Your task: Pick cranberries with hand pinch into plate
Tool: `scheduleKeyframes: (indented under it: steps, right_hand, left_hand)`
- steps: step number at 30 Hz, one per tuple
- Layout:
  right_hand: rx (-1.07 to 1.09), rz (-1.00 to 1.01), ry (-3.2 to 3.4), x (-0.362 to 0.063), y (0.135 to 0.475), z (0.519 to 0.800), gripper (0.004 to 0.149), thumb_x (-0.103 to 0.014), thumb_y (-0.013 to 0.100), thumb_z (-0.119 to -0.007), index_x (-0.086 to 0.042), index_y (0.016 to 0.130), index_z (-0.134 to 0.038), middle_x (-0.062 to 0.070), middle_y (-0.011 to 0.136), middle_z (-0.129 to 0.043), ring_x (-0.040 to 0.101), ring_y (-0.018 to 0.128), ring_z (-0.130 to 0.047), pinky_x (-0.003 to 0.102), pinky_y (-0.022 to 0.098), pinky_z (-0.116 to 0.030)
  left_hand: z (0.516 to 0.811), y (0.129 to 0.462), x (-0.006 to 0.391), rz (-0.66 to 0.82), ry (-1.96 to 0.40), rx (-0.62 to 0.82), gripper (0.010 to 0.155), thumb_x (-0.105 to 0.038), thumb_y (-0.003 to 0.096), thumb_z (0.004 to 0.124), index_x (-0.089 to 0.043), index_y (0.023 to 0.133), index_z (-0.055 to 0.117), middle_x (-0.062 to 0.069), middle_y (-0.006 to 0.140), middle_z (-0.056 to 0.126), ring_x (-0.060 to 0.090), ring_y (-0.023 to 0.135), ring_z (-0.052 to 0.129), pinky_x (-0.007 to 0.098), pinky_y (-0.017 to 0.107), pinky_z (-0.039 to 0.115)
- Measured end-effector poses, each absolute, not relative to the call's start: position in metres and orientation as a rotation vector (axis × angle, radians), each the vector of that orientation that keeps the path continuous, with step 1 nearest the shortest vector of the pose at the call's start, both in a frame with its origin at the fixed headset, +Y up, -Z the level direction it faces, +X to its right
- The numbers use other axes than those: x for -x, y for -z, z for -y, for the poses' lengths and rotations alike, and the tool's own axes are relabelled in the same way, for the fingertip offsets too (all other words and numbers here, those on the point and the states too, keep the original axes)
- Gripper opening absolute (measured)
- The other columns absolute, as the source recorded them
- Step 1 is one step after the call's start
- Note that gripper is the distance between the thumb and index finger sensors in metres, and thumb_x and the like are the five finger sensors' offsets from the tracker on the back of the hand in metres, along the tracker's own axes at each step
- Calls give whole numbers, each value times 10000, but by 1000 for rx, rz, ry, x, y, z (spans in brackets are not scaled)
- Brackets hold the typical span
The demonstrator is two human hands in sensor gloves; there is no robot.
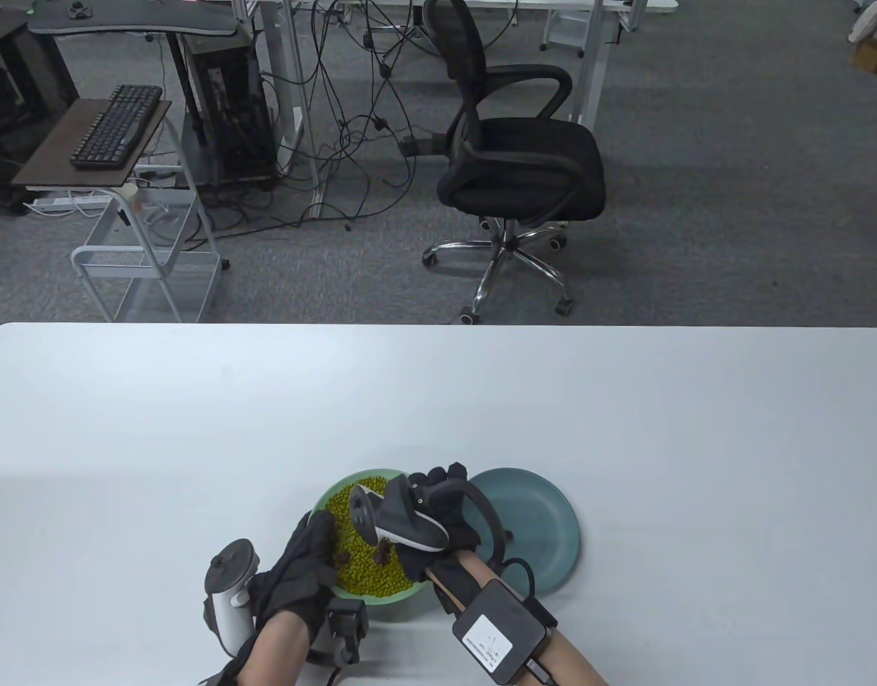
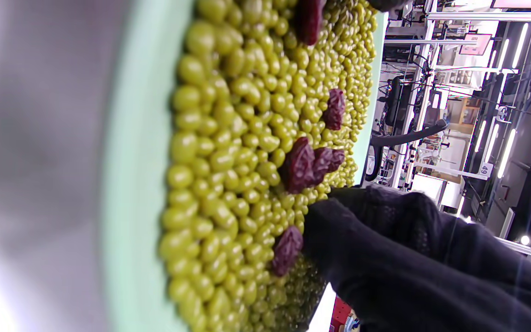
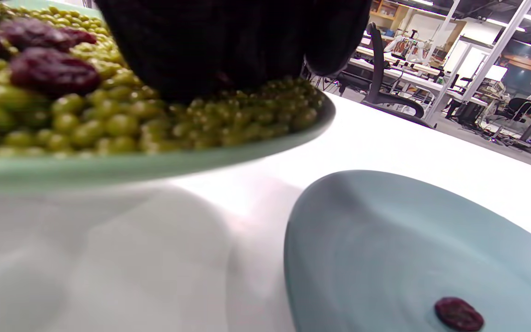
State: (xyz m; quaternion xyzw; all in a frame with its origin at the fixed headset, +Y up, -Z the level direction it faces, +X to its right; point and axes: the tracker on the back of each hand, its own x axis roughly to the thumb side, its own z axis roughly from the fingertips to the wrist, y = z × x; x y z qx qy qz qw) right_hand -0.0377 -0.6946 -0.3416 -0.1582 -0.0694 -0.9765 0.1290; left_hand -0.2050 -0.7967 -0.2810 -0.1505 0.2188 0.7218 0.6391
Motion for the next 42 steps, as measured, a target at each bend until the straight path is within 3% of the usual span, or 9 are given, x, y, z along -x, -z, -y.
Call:
scheduleKeyframes:
  steps: [15,31,42]
  right_hand:
    - [448,257,2948,31,346,687,504,-339,535,-868,-66,951,-788,177,1113,-719,445,1019,-699,731,715,-381]
    - [315,142,3200,-8,340,670,507,-328,556,-855,-44,966,-769,209,1118,-699,473,1016,-683,739,705,-386]
    - [49,106,3207,-52,341,699,509,-326,563,-848,-35,972,-766,222,1119,-695,487,1013,-678,741,702,-385]
  left_hand:
    - [796,281,205,-490,-1639,345,503,-521,787,554,-257,1196,425,106,958,872,246,760,1061,346,552,942]
    - [796,281,205,-495,-1636,347,501,-518,788,555,-255,1195,428,107,959,870,247,762,1059,345,554,942]
    - [796,282,205,-496,-1632,347,500,-517,788,557,-257,1195,428,108,958,871,247,760,1061,346,553,942]
